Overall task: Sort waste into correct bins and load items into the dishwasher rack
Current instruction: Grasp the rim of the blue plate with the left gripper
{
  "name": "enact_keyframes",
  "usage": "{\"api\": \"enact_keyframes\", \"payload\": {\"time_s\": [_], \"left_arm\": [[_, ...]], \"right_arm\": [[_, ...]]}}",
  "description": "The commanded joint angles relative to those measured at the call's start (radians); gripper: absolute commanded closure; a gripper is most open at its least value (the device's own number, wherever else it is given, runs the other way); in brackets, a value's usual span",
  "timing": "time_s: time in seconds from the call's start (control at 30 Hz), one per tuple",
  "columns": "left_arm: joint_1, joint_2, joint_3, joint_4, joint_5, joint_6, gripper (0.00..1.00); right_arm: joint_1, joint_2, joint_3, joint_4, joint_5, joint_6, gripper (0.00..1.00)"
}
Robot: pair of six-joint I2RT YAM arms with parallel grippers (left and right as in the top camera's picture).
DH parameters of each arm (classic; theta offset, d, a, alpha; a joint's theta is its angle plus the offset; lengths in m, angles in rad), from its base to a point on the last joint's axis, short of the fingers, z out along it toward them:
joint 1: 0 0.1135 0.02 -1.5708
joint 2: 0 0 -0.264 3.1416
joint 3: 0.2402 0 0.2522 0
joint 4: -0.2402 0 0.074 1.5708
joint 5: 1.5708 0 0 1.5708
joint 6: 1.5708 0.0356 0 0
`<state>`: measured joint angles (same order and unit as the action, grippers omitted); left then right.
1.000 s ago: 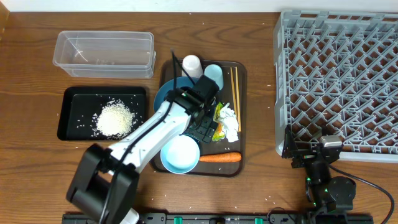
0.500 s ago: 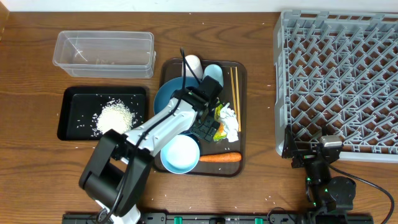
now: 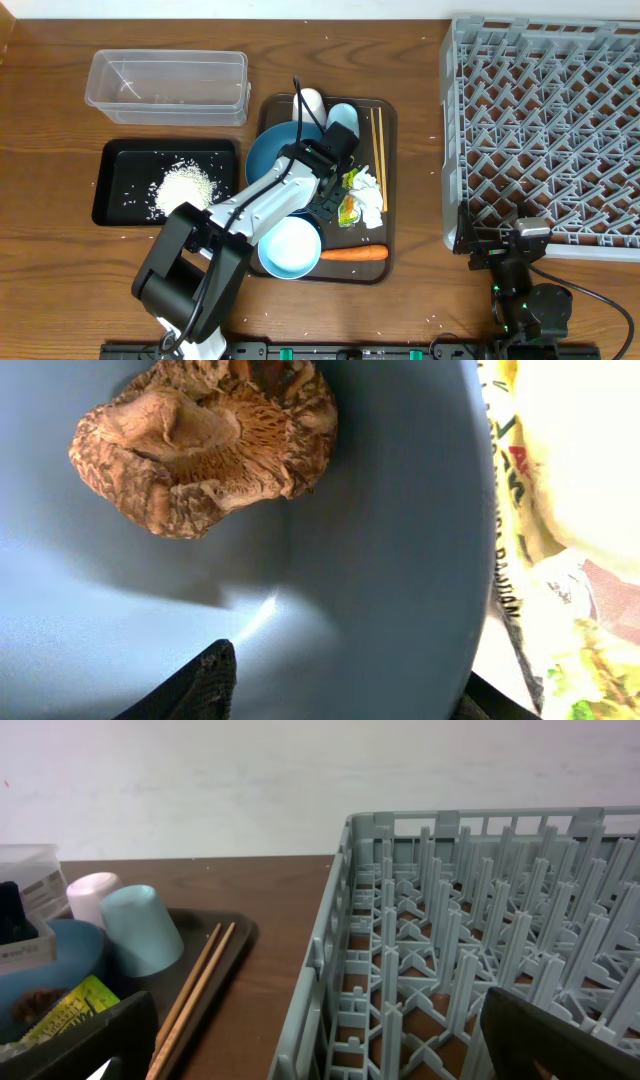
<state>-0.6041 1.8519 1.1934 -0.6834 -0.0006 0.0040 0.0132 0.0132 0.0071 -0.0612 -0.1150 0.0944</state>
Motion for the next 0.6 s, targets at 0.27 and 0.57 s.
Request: {"api": "enact_keyframes", "payload": {"time_s": [0.27,0.57], "left_arm": [[0.003,0.011,-0.031,0.031,-0.011,-0.002,0.44],[0.003,0.011,-0.049,0.053,0.000,-0.016,0.46]], "right_arm": [[-0.010,0.001,-0.002,-0.003,0.003,-0.006,0.01],[-0.010,0.001,-0.002,-0.003,0.004,-0.006,0.01]]}}
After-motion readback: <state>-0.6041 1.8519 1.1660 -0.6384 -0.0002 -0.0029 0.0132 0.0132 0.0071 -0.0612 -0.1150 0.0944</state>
